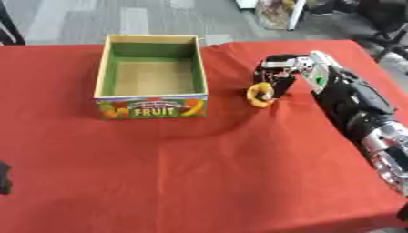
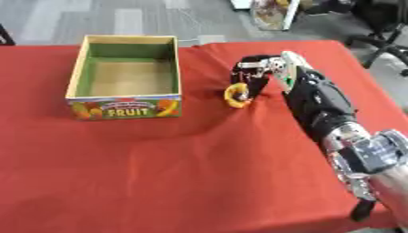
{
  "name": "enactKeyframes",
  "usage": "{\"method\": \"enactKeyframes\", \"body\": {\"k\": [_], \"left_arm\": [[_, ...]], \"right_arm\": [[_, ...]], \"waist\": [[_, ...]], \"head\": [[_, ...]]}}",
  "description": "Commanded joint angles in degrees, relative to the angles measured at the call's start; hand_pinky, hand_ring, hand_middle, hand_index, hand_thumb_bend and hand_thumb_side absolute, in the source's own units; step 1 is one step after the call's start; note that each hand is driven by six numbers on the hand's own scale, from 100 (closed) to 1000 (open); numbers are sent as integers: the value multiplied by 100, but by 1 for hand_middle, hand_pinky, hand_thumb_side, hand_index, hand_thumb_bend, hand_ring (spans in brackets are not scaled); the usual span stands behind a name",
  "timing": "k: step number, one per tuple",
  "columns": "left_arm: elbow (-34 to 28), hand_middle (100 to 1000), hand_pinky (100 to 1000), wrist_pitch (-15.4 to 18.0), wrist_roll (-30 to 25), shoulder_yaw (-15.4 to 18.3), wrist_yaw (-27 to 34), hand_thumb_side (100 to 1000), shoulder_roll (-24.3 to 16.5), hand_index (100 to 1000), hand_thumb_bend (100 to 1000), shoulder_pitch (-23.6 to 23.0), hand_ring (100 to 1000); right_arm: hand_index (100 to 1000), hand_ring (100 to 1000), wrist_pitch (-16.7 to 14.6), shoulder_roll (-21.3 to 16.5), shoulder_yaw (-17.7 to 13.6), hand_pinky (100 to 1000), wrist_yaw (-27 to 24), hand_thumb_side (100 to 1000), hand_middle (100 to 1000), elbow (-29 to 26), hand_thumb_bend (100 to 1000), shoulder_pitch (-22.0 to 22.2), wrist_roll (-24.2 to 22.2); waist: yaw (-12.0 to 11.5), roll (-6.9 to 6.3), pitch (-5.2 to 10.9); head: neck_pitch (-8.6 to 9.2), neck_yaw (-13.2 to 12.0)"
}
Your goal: Pick up objects on the table and place them in the box.
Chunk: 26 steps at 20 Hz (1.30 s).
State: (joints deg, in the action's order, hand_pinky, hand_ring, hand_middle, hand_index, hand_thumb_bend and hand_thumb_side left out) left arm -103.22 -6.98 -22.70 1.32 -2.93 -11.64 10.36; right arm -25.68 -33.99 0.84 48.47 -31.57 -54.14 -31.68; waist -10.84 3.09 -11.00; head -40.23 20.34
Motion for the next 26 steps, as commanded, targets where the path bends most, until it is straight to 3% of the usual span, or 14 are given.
{"method": "enactKeyframes", "body": {"k": [1, 3, 8, 19, 26], "left_arm": [[-79, 546, 508, 5, 13, 28, 15, 375, -95, 544, 278, 34, 500], [-78, 546, 508, 3, 14, 29, 14, 375, -95, 544, 278, 33, 500], [-80, 546, 508, -3, 17, 33, 12, 375, -92, 544, 278, 30, 500], [-84, 546, 508, -14, 34, 44, 11, 376, -93, 544, 278, 29, 499], [-85, 545, 508, -16, 35, 45, 12, 376, -96, 544, 276, 29, 499]], "right_arm": [[343, 256, 25, -186, -23, 288, 132, 100, 264, -87, 233, -42, 196], [288, 227, 18, -192, -34, 262, 139, 100, 228, -138, 216, -44, 352], [262, 196, 53, -216, -81, 229, 113, 100, 197, -356, 208, -35, 873], [253, 174, 291, -353, -175, 204, -387, 100, 176, -1338, 206, 19, 1999], [249, 168, 369, -373, -24, 197, -709, 100, 170, -1506, 193, 76, 2710]], "waist": [[21, -18, 70], [24, -16, 69], [28, -10, 66], [52, -1, 57], [60, -5, 52]], "head": [[-32, -5], [-32, -8], [-29, -10], [-25, -30], [-18, -33]]}}
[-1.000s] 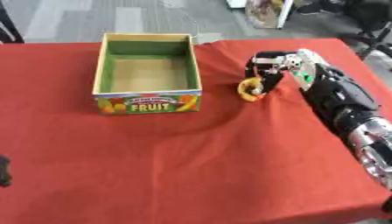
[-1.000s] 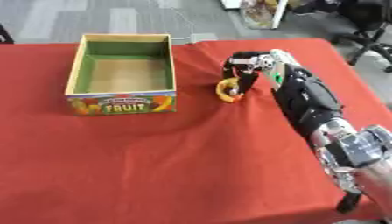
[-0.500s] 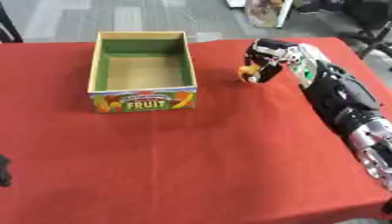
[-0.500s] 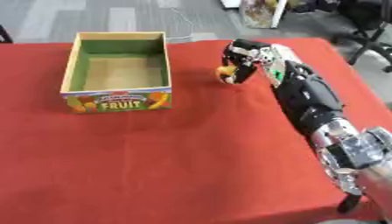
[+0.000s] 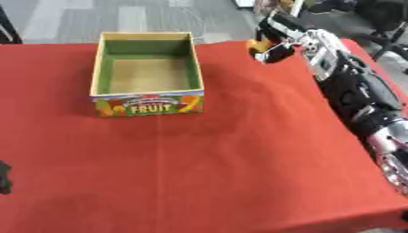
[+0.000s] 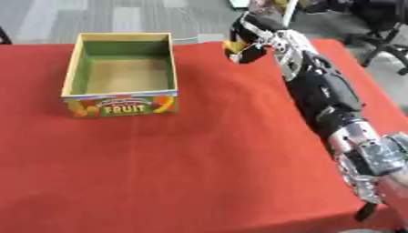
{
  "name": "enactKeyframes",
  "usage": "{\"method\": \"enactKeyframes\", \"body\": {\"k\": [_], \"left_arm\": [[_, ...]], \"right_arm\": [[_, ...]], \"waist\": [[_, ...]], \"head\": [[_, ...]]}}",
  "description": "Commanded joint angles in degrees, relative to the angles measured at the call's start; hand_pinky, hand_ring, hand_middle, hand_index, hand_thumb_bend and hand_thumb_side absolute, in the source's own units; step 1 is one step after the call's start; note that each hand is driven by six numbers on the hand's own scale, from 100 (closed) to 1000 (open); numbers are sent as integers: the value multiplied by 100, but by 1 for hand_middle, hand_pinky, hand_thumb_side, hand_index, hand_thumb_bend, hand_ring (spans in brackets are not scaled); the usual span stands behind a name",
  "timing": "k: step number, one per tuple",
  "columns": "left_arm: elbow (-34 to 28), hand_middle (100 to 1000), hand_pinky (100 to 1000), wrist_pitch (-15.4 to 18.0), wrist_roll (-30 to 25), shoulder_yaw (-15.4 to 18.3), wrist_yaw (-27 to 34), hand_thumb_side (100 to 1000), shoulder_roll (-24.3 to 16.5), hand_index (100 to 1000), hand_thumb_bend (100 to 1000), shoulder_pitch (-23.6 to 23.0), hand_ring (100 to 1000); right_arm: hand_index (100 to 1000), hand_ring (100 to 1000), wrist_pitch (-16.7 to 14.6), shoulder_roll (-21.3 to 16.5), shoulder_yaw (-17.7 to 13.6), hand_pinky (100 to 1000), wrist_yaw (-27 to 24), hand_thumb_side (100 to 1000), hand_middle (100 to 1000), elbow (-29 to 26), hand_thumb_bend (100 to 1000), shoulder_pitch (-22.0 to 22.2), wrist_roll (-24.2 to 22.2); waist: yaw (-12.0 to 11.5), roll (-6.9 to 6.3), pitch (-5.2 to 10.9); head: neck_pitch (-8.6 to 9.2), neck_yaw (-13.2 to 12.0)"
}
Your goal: Pick up objects on the table and place them in the box.
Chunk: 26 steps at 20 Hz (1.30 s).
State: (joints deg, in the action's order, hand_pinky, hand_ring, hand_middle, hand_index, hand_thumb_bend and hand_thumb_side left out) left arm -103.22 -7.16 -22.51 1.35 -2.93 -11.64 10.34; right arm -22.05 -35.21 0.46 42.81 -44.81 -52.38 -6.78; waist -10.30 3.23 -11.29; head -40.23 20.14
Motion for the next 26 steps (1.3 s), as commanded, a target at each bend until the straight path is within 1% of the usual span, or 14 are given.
{"method": "enactKeyframes", "body": {"k": [1, 6, 13, 17, 22, 26], "left_arm": [[-85, 545, 508, 4, 14, 40, 13, 376, -96, 544, 276, 32, 499], [-81, 545, 508, 11, -1, 25, 19, 376, -94, 544, 275, 37, 498], [-73, 545, 508, 17, -45, -20, 28, 376, -84, 544, 274, 52, 499], [-77, 545, 508, 22, -93, -68, 37, 376, -63, 544, 274, 108, 499], [-81, 545, 508, 28, -179, -154, 61, 376, -14, 544, 273, 223, 498], [-77, 545, 508, 30, -211, -178, 68, 376, 1, 544, 273, 257, 498]], "right_arm": [[249, 168, -6, -243, 42, 197, -188, 100, 170, -222, 193, -105, 283], [250, 169, -58, -146, 180, 198, -290, 100, 171, -470, 189, -209, 339], [253, 174, -190, 116, 391, 204, -128, 100, 176, -734, 193, -419, 193], [255, 177, -301, 330, 518, 207, 67, 100, 179, -784, 193, -548, 86], [259, 182, -445, 632, 646, 213, 327, 100, 183, -720, 187, -710, -29], [259, 182, -495, 705, 651, 213, 432, 100, 183, -656, 187, -744, -30]], "waist": [[5, -22, 81], [-18, -39, 86], [-133, -32, 103], [-286, -20, 81], [-557, -9, 38], [-627, -5, 28]], "head": [[-17, -9], [-15, 31], [-1, 124], [40, 226], [117, 378], [134, 419]]}}
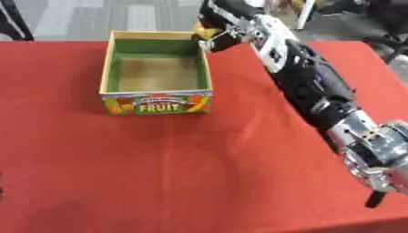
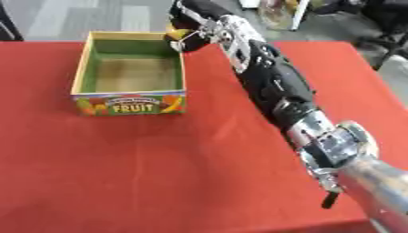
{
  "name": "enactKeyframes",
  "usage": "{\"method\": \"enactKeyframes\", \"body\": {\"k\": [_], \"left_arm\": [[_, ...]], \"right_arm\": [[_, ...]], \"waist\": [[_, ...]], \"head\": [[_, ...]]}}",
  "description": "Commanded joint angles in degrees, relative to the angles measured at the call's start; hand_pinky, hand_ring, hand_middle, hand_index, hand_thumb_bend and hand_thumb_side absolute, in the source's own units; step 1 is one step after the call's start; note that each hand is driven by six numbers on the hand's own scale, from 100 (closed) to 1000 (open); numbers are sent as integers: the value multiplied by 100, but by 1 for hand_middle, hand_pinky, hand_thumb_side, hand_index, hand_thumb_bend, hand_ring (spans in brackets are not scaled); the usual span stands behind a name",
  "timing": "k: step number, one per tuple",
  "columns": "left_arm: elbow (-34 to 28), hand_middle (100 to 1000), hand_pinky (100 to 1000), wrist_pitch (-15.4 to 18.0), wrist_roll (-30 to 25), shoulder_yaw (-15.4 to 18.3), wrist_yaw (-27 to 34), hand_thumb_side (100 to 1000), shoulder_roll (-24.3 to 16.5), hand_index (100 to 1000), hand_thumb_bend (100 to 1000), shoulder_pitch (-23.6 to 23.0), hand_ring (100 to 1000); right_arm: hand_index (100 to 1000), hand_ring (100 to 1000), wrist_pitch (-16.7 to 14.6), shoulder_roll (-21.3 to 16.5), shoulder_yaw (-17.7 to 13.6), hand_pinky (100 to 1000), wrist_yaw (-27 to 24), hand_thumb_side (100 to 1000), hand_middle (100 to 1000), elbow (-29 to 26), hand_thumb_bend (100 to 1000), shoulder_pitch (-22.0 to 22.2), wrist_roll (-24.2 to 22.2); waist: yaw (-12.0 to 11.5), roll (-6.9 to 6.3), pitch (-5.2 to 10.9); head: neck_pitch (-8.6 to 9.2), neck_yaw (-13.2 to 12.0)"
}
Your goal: Pick up objects on the table and place them in the box.
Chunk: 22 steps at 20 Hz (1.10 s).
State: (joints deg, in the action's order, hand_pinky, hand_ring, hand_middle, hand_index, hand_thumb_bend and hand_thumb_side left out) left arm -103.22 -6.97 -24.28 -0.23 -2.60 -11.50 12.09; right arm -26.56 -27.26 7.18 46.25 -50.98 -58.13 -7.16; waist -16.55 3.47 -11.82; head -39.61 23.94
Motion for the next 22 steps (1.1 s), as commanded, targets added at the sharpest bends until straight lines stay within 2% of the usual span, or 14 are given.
{"method": "enactKeyframes", "body": {"k": [1, 4, 6, 11, 14, 18, 19, 20, 21, 22], "left_arm": [[-78, 545, 508, 13, -36, -23, 36, 375, -10, 544, 273, 90, 498], [-80, 544, 508, 13, -104, -101, 59, 375, 26, 543, 274, 191, 498], [-79, 544, 508, 9, -135, -124, 65, 376, 41, 543, 274, 221, 498], [-89, 544, 508, -5, -174, -150, 68, 377, 67, 543, 275, 253, 498], [-94, 544, 508, -13, -181, -153, 66, 377, 75, 543, 276, 259, 497], [-97, 544, 508, -23, -183, -152, 63, 377, 78, 543, 275, 258, 497], [-98, 544, 508, -25, -183, -151, 63, 377, 79, 543, 275, 258, 497], [-99, 544, 508, -27, -184, -151, 62, 377, 79, 543, 275, 259, 497], [-101, 544, 508, -30, -184, -150, 61, 377, 80, 543, 275, 259, 497], [-101, 544, 508, -32, -183, -149, 60, 378, 80, 543, 275, 258, 497]], "right_arm": [[274, 197, -53, -80, -16, 225, 100, 100, 196, -30, 173, -171, 9], [316, 238, -72, 89, 32, 256, 218, 100, 233, 105, 172, -161, -72], [331, 253, -88, 150, 29, 268, 299, 100, 246, 182, 171, -149, -79], [384, 306, -174, 301, 70, 321, 482, 100, 298, 319, 184, -128, -111], [487, 378, -220, 370, 83, 382, 601, 100, 377, 389, 233, -111, -130], [666, 525, -218, 397, 70, 487, 738, 100, 561, 451, 265, -89, -58], [703, 586, -210, 398, 69, 528, 762, 100, 623, 462, 266, -84, -43], [759, 695, -200, 398, 68, 602, 785, 105, 733, 478, 281, -78, -43], [784, 737, -189, 399, 66, 628, 801, 126, 770, 492, 293, -73, -55], [833, 815, -178, 399, 64, 693, 813, 201, 844, 510, 337, -67, -83]], "waist": [[-10, -30, 75], [-267, -9, 12], [-346, 4, -9], [-405, 30, -40], [-416, 39, -47], [-410, 54, -49], [-405, 58, -50], [-399, 62, -50], [-394, 66, -50], [-387, 69, -52]], "head": [[86, 39], [194, 149], [214, 187], [231, 211], [235, 215], [235, 212], [236, 209], [238, 206], [239, 204], [242, 203]]}}
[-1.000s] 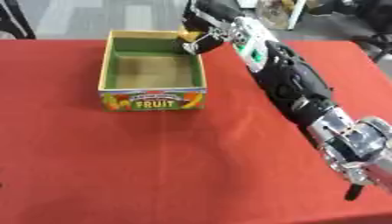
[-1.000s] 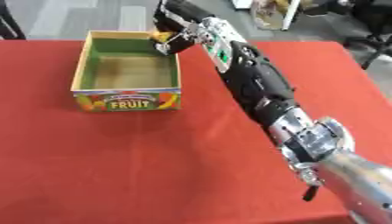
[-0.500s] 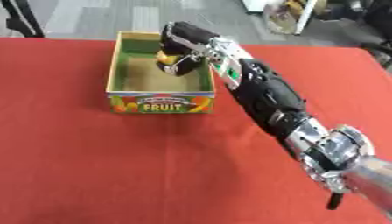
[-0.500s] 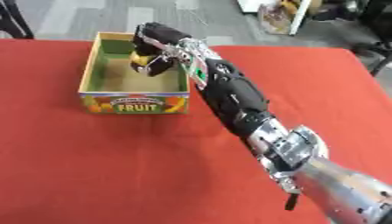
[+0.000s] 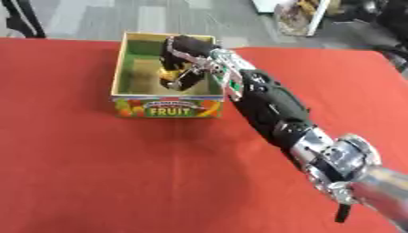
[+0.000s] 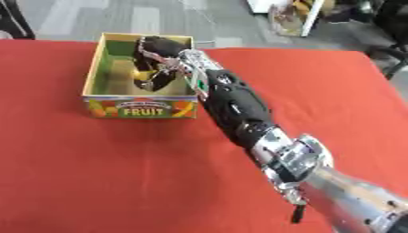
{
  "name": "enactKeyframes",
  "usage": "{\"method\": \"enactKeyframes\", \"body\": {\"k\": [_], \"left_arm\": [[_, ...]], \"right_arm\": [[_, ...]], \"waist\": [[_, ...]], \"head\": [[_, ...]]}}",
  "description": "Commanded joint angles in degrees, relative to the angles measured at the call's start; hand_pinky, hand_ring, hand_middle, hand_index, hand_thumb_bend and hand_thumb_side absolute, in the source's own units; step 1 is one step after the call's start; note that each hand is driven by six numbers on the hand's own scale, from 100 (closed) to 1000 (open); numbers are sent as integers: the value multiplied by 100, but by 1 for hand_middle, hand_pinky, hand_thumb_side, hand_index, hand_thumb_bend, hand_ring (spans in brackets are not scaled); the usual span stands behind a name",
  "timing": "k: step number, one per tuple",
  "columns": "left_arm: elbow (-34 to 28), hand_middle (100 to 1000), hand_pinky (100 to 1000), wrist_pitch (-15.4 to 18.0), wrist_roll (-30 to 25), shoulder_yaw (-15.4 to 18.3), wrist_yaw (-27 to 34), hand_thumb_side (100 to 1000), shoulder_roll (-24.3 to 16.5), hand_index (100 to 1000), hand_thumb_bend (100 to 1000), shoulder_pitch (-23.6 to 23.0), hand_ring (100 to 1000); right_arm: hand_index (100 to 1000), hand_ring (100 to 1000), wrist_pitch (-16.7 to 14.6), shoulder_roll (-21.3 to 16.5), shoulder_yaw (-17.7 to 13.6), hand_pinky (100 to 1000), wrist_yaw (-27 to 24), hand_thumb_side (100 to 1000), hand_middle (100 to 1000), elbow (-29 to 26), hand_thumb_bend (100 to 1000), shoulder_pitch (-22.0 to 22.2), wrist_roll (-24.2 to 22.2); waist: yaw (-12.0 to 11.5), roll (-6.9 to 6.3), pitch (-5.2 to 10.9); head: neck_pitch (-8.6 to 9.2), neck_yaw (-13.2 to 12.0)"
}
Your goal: Pick up objects on the table and place them in the box.
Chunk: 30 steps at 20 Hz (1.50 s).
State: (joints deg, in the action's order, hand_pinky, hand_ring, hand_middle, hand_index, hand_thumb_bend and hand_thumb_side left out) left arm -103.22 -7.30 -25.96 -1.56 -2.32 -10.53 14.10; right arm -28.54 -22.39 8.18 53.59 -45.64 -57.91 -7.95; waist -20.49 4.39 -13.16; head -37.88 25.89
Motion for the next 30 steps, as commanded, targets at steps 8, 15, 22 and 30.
{"method": "enactKeyframes", "body": {"k": [8, 15, 22, 30], "left_arm": [[-104, 544, 508, -9, -4, -5, 24, 378, -21, 542, 275, 49, 497], [-104, 544, 508, -15, 21, 23, 16, 378, -34, 542, 274, 28, 496], [-106, 543, 508, -23, 91, 95, -1, 379, -69, 542, 274, -30, 496], [-123, 543, 508, -51, 229, 228, -34, 381, -118, 542, 272, -126, 496]], "right_arm": [[938, 946, 195, -133, -72, 860, 26, 440, 957, -37, 523, -74, -2], [935, 936, 276, -288, -110, 866, -229, 446, 948, -335, 502, -98, 219], [890, 856, 563, -590, -324, 804, -803, 363, 860, -1037, 413, 12, 712], [746, 634, 1216, -733, -888, 611, -1548, 280, 637, -2097, 311, 690, 1439]], "waist": [[48, -19, 73], [140, -19, 68], [341, -11, 80], [801, -5, 86]], "head": [[72, -3], [88, -56], [108, -185], [136, -468]]}}
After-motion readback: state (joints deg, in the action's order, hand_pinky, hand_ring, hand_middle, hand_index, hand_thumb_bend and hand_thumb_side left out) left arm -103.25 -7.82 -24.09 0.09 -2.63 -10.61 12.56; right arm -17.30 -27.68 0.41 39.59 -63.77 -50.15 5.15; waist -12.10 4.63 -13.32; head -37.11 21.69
